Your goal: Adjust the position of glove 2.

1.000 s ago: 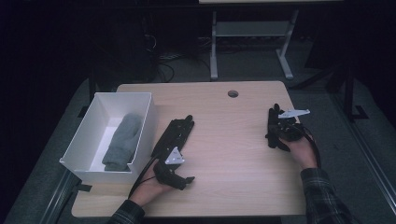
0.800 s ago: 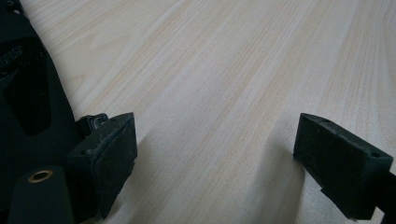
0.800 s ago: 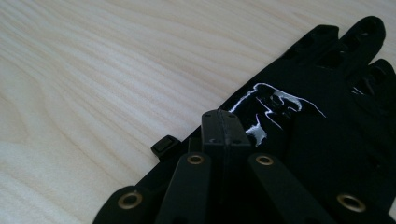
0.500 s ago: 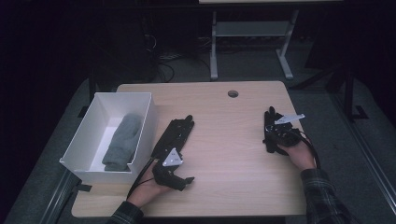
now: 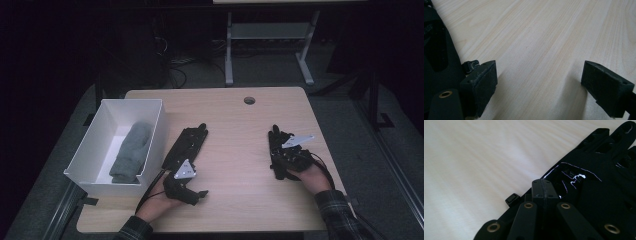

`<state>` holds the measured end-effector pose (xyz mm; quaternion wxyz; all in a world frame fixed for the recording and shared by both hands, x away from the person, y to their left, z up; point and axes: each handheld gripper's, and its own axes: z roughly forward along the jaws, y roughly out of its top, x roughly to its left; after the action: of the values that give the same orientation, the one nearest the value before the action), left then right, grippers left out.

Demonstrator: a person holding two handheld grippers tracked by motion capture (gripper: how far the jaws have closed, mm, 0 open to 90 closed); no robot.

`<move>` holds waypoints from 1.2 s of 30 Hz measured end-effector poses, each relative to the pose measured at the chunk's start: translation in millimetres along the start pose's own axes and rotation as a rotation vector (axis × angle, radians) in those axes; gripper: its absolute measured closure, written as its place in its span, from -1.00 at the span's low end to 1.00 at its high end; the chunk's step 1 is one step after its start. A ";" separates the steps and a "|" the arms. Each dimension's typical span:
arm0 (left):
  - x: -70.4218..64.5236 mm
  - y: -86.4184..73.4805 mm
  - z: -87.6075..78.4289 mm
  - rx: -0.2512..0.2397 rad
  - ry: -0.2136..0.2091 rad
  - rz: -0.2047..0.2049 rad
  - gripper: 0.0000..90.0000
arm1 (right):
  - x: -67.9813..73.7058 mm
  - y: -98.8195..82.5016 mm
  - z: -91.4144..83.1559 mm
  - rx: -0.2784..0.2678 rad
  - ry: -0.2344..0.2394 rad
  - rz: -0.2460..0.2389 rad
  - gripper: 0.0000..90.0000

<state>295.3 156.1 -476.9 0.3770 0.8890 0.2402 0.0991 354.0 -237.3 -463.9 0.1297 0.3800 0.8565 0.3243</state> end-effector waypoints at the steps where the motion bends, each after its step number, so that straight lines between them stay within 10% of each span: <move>1: 0.1 0.1 0.0 0.001 0.000 0.002 -0.72 | 4.6 0.0 -0.1 0.002 0.014 -0.011 1.00; 25: -1.3 0.4 0.1 0.003 -0.006 0.008 -0.72 | 76.1 8.9 4.8 0.013 0.160 -0.151 0.99; 36: -1.5 -0.1 -0.3 0.001 -0.009 0.014 -0.72 | 28.5 6.3 -10.3 -0.053 0.074 -0.039 1.00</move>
<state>293.8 155.6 -476.8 0.3768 0.8913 0.2324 0.0977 333.5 -217.8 -451.2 0.1144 0.3476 0.8589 0.3583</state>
